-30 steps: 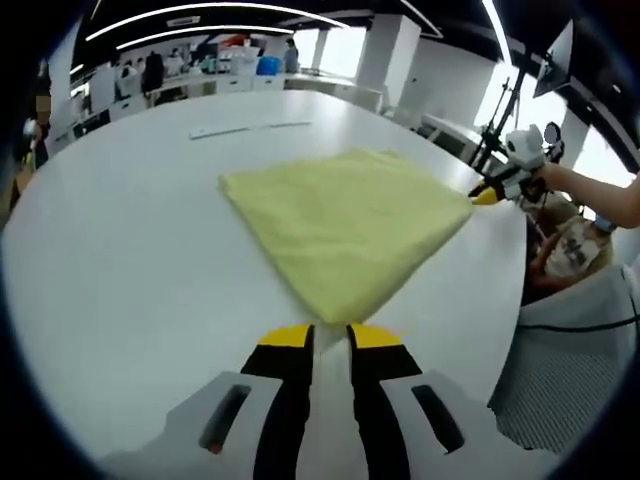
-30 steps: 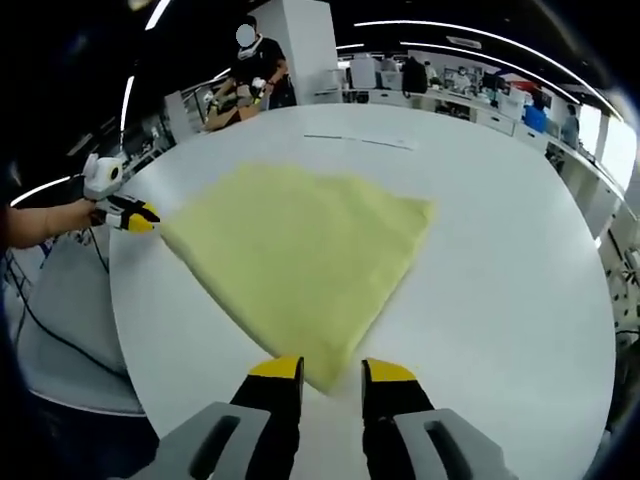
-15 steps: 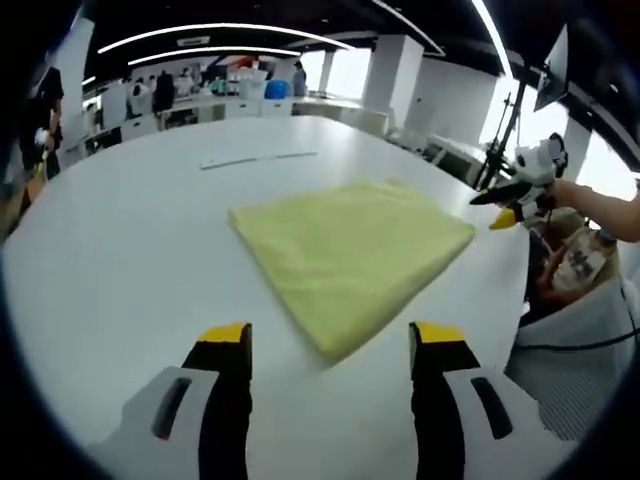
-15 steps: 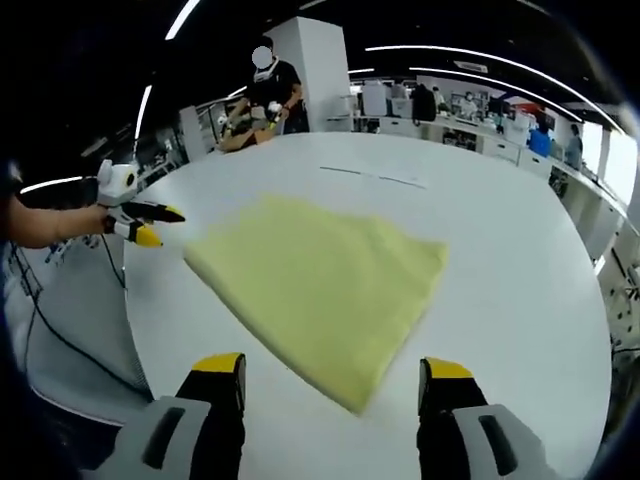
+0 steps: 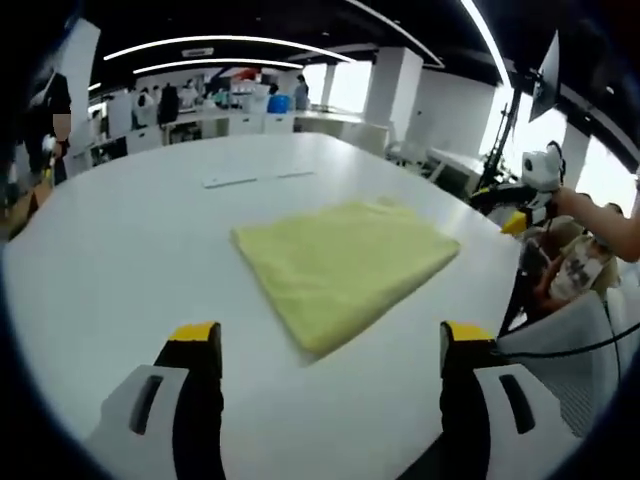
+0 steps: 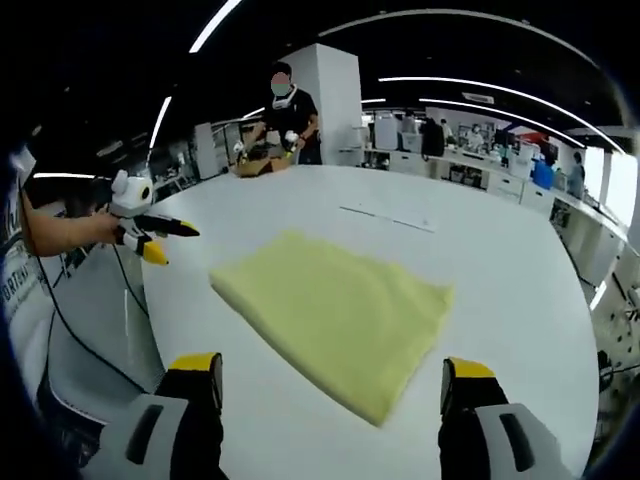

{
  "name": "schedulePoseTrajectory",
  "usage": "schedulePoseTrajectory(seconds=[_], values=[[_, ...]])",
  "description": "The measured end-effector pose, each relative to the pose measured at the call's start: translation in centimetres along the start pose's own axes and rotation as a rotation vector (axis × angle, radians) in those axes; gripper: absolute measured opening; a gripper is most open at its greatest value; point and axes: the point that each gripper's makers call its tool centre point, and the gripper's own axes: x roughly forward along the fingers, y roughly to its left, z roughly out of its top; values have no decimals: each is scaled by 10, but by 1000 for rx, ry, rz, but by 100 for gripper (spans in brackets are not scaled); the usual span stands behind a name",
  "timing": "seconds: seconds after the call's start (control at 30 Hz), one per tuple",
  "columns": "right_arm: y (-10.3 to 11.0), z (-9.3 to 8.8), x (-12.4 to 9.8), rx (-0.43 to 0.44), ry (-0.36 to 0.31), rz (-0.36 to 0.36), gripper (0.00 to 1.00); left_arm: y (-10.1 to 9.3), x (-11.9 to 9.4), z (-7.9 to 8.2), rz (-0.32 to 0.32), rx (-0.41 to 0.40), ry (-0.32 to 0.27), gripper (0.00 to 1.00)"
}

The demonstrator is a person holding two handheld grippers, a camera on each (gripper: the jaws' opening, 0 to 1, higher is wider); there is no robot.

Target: Fold the garment on the visible template until the final outline fits inside the template.

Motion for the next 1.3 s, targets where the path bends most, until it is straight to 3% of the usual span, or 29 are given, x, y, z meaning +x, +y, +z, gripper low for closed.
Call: schedulePoseTrajectory(seconds=[0.27, 0.4, 0.63, 0.87, 1.13, 1.3], values=[[5, 2, -11, 3, -30, -23, 97, -6, -17, 4, 25, -41, -47, 88], [9, -3, -16, 13, -36, -25, 99, -6, -23, 1, 57, 9, -31, 90], [13, -1, -21, 28, -59, -45, 99, -17, -26, -5, 38, 19, -28, 95], [22, -1, -21, 4, -69, -20, 99, -20, -28, -11, 39, -9, -39, 99], [19, -4, -23, 2, -74, -50, 99, -19, -32, -14, 58, 29, -21, 99], [23, -10, -22, -4, -57, -44, 99, -18, -34, -16, 78, 6, -26, 97]])
